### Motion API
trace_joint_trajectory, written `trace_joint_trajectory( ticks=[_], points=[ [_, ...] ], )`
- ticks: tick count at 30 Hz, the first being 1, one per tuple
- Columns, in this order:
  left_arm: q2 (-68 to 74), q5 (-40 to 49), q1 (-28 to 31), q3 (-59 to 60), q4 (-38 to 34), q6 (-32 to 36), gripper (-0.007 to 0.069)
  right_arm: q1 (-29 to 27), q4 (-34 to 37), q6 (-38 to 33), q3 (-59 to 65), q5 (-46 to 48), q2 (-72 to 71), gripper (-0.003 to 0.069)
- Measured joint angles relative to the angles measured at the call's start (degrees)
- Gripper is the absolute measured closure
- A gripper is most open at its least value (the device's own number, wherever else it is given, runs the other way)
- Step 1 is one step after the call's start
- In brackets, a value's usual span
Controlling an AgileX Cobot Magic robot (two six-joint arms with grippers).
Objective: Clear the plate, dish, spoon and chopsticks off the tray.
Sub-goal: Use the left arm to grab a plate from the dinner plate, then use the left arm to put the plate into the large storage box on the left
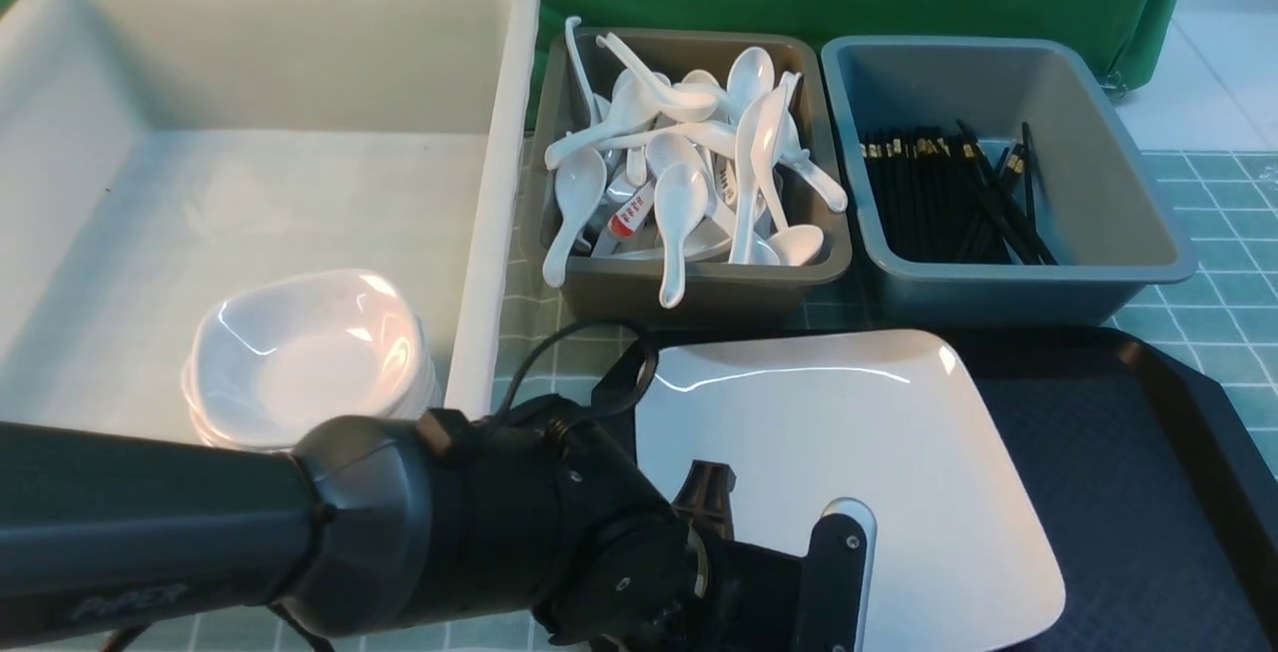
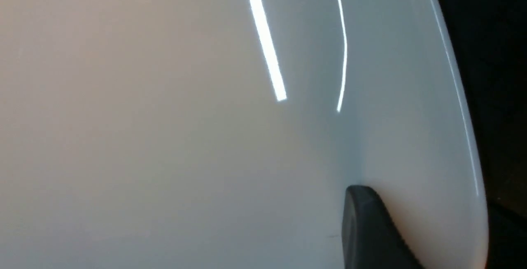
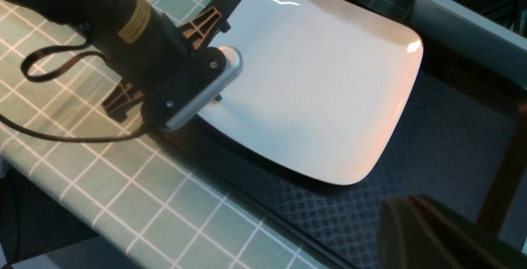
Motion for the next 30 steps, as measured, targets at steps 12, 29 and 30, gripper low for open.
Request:
trace_joint_trajectory(
  ticks=[12, 29, 30],
  points=[
    [-20.7, 5.7, -8.2, 0.5, -1.4, -6.7, 0.0604, 0.0, -0.1, -0.7, 0.0, 0.0, 0.0, 0.0618],
    [-30.8, 8.8, -8.6, -8.0, -0.6, -9.5, 0.0594, 0.0, -16.2, 9.4, 0.0, -0.1, 0.0, 0.0618],
    [-31.1, 8.8, -8.6, -8.5, -0.4, -9.6, 0.0594, 0.0, -16.2, 9.5, 0.0, -0.2, 0.0, 0.0618]
  ],
)
